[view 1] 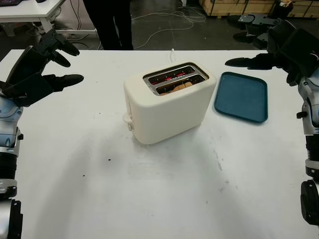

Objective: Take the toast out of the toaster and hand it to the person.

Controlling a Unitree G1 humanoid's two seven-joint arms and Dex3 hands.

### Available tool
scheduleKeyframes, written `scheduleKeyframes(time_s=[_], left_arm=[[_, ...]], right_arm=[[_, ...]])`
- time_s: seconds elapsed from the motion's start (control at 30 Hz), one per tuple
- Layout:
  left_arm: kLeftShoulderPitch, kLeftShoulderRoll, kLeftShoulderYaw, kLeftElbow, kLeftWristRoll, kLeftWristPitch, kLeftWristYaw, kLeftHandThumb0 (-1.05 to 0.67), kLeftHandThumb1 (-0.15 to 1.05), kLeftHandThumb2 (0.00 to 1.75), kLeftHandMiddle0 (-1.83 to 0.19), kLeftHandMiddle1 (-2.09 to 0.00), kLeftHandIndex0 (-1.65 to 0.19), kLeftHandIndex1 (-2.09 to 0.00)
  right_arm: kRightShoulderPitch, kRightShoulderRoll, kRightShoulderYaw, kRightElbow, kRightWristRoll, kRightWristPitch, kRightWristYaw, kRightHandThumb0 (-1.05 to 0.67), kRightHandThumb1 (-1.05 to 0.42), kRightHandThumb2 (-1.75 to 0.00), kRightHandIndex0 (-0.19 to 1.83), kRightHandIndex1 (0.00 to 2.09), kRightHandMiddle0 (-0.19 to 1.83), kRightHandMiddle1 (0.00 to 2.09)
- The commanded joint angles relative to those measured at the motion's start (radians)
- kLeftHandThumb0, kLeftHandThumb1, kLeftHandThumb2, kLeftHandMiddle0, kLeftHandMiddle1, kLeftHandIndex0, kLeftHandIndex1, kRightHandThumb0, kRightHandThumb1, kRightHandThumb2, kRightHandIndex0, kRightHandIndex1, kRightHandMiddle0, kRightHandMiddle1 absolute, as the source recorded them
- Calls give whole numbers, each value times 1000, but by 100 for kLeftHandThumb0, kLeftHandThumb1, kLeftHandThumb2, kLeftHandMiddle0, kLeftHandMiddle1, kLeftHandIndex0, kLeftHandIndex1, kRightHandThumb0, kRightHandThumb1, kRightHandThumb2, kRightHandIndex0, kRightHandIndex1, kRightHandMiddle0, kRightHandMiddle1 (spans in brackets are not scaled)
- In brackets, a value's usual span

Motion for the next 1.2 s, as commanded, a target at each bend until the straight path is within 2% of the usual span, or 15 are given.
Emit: scheduleKeyframes(time_s=[0.0, 0.2, 0.5, 1.17], left_arm=[[11, -7, 8, -7, -9, 8, 5, -105, 92, 17, 0, -164, 0, -152], [10, -6, 7, 1, -7, -6, 5, -105, 92, 17, 0, -164, 0, -151], [15, -5, 11, -8, -12, 6, 3, -105, 92, 16, 0, -164, 0, -152], [7, -5, 4, -2, -4, 2, 4, -105, 92, 17, 0, -163, 0, -152]], right_arm=[[-7, -4, 0, -3, -4, -1, -4, -55, -71, 0, 5, 66, 41, 0], [-6, -3, -1, 8, -3, -20, -3, -58, -71, 0, 5, 68, 42, 1], [-5, 10, -8, -12, 11, 25, -12, -54, -70, 0, 2, 69, 40, 0], [-11, 0, -2, 9, 5, -11, 1, -58, -71, 0, 1, 74, 41, 0]])
